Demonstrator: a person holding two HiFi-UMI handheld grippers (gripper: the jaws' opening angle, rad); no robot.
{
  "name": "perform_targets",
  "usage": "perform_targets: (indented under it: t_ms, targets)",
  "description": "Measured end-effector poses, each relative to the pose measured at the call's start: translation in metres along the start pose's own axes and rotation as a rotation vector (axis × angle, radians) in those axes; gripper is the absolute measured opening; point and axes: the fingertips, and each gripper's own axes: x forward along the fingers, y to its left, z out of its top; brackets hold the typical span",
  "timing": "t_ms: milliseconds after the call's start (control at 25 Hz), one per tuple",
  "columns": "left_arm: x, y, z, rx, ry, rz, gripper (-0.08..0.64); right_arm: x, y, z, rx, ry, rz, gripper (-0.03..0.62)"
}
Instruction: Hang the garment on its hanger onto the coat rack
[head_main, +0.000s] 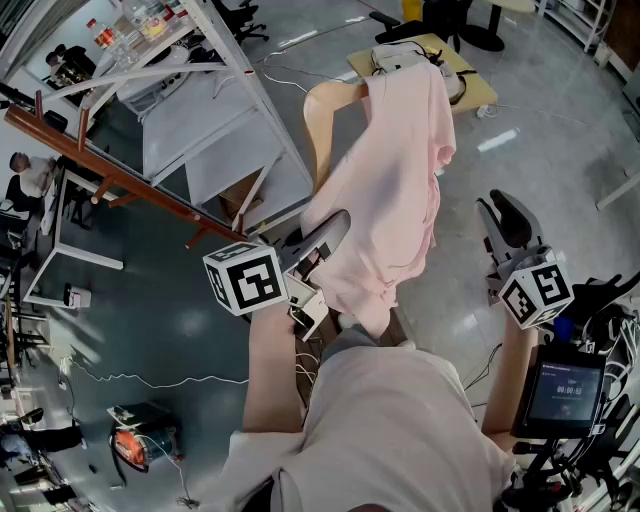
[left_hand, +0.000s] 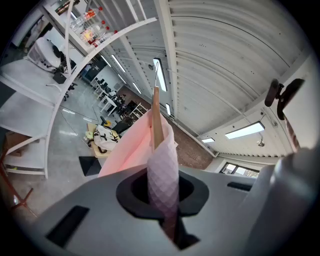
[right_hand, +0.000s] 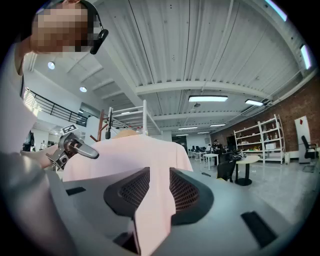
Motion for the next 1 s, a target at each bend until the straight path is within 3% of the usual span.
perform_targets:
  t_ms: [360,400,520,560,640,760,1000]
  targets:
    - [-0.062,0.062,0.054,-0.012,-0.039,0.003,0.014,0.136,0.083,0.008,-0.016,-0.019,0.135,0.132]
    - [-0.070,0.069,0.059,-0.008,-0.044,0.009,0.014,0.155,0.099,0.009,0.010,-0.032,0.179,0.132]
    - [-0.087,0.090,0.075,0.013,-0.030,0.044,0.014,0.225,0.180,0.016,0.260,-0.083,0.450,0.132]
    - [-0.093,0.097,0.080,0.017,-0.025,0.064,0.014,0.245,0.206,0.025,0.301,-0.122,0.508,0.132]
    - [-0.109,0.109,0.090,0.020,-0.031,0.097,0.014,0.270,0.238,0.045,0.258,-0.214,0.529,0.132]
    - [-0.137,0.122,0.109,0.042,-0.066,0.135,0.014,0.296,0.270,0.057,0.140,-0.227,0.608,0.132]
    - [-0.193,0.137,0.136,0.079,-0.162,0.251,0.014,0.338,0.310,0.060,0.147,-0.195,0.734,0.132]
